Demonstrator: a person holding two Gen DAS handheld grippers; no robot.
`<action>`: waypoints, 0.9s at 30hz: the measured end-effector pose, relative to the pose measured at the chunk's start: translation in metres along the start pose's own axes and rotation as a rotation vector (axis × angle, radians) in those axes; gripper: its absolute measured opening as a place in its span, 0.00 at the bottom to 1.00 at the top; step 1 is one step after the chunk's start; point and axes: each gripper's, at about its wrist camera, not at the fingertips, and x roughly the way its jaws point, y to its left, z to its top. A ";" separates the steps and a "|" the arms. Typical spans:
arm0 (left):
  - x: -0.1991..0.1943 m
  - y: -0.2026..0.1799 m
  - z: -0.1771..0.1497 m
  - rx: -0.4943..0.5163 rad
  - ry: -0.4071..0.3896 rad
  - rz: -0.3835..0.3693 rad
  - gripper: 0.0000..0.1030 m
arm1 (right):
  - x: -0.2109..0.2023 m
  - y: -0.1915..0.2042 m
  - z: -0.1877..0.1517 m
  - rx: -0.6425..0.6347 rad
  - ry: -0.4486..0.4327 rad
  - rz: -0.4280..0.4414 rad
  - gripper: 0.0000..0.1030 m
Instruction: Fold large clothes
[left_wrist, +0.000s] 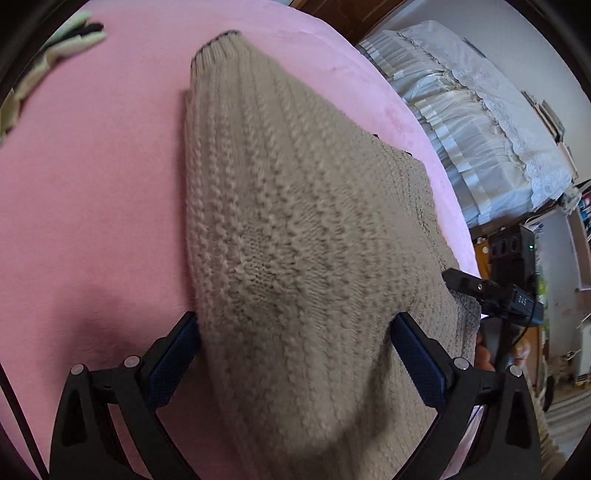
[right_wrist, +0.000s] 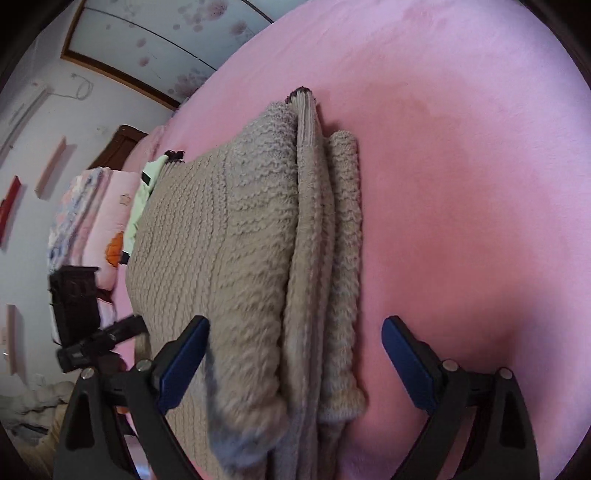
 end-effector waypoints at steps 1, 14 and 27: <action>0.004 0.002 0.000 -0.002 -0.001 -0.011 0.98 | 0.004 -0.001 0.004 -0.003 -0.007 0.015 0.92; -0.012 -0.024 -0.005 0.112 -0.075 0.121 0.49 | 0.013 0.051 0.007 -0.160 -0.056 -0.096 0.47; -0.172 -0.053 -0.086 0.261 -0.073 0.234 0.41 | -0.041 0.176 -0.113 -0.200 -0.130 -0.053 0.44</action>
